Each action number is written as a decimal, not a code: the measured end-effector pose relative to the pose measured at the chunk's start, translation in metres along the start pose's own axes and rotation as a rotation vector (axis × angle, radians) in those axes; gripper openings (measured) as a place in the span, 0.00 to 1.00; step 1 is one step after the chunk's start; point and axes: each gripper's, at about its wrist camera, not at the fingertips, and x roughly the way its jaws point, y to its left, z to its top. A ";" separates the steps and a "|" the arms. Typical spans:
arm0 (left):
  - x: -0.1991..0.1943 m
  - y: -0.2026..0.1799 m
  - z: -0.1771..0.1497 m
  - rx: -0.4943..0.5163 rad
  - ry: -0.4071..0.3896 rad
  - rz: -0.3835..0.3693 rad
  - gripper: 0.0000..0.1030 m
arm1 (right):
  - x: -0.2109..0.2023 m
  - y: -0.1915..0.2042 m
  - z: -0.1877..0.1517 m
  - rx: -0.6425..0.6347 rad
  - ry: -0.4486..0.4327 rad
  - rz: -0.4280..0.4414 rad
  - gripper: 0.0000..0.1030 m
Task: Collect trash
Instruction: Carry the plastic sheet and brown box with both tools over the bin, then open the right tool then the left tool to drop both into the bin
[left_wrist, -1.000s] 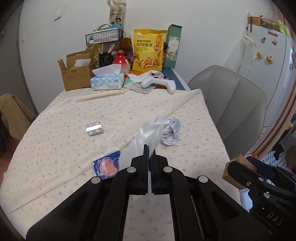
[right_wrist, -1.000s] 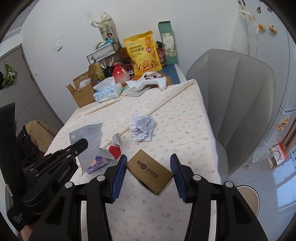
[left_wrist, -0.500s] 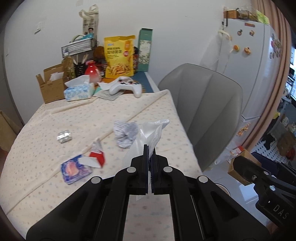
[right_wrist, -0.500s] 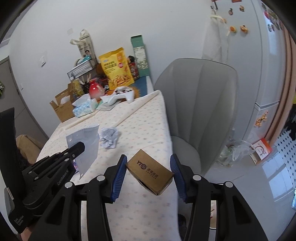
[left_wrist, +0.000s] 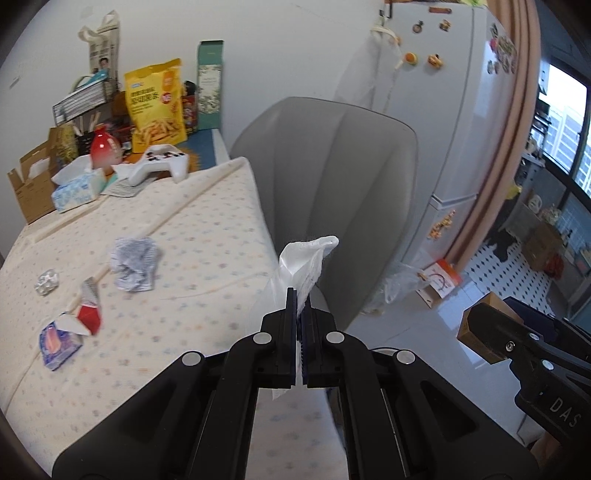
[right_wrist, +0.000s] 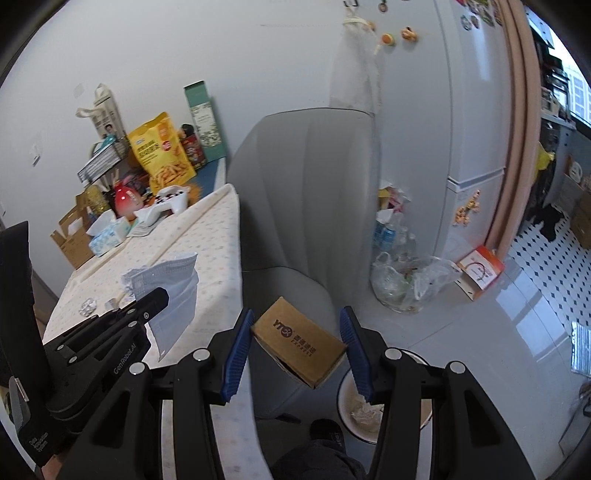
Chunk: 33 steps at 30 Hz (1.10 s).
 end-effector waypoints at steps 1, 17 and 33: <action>0.004 -0.007 -0.001 0.010 0.007 -0.008 0.03 | 0.001 -0.007 0.000 0.009 0.002 -0.008 0.47; 0.065 -0.092 -0.008 0.112 0.115 -0.097 0.03 | 0.035 -0.112 -0.004 0.175 0.063 -0.062 0.60; 0.095 -0.154 -0.031 0.191 0.207 -0.161 0.03 | 0.014 -0.185 -0.025 0.278 0.051 -0.154 0.64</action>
